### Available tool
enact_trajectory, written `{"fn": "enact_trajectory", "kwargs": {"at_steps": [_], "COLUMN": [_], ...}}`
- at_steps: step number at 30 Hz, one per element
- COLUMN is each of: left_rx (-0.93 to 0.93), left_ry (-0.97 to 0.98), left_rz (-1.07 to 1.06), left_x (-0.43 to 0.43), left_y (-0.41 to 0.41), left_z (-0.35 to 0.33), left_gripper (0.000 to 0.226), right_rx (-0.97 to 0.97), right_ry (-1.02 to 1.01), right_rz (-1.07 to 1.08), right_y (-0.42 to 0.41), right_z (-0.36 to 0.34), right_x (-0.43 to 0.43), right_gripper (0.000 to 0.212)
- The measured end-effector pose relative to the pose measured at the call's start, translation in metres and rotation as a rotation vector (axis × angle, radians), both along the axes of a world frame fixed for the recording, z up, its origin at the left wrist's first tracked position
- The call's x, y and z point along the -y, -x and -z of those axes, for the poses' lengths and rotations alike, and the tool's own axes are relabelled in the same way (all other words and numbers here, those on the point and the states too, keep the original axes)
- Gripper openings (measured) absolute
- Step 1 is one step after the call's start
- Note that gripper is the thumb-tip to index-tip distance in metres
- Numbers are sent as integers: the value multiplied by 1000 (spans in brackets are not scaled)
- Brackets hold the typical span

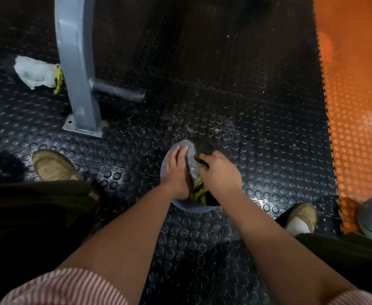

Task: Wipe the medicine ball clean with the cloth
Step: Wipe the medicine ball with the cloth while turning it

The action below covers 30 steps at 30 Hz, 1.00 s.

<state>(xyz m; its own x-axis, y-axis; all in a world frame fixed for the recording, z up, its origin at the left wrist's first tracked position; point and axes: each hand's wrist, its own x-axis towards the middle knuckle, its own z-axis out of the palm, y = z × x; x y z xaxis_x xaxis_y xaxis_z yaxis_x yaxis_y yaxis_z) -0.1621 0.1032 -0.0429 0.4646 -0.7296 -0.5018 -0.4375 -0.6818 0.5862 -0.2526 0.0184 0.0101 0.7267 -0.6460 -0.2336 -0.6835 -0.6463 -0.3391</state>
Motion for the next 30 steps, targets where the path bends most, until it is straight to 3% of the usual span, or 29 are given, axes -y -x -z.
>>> {"fn": "enact_trajectory", "kwargs": {"at_steps": [9, 15, 20, 30], "left_rx": [-67, 33, -23, 39], "left_ry": [-16, -33, -20, -69], "left_rz": [-38, -16, -51, 59], "left_x": [5, 2, 2, 6], "left_y": [-4, 1, -2, -2], "left_z": [-5, 2, -1, -4], "left_gripper": [122, 116, 112, 114], "right_rx": [25, 10, 8, -63], "right_ry": [-25, 47, 18, 17], "right_rz": [-54, -43, 0, -159], "right_y": [53, 13, 6, 25], "right_z": [10, 4, 4, -2], "right_x": [-38, -12, -9, -12], "right_gripper": [29, 31, 36, 27]}}
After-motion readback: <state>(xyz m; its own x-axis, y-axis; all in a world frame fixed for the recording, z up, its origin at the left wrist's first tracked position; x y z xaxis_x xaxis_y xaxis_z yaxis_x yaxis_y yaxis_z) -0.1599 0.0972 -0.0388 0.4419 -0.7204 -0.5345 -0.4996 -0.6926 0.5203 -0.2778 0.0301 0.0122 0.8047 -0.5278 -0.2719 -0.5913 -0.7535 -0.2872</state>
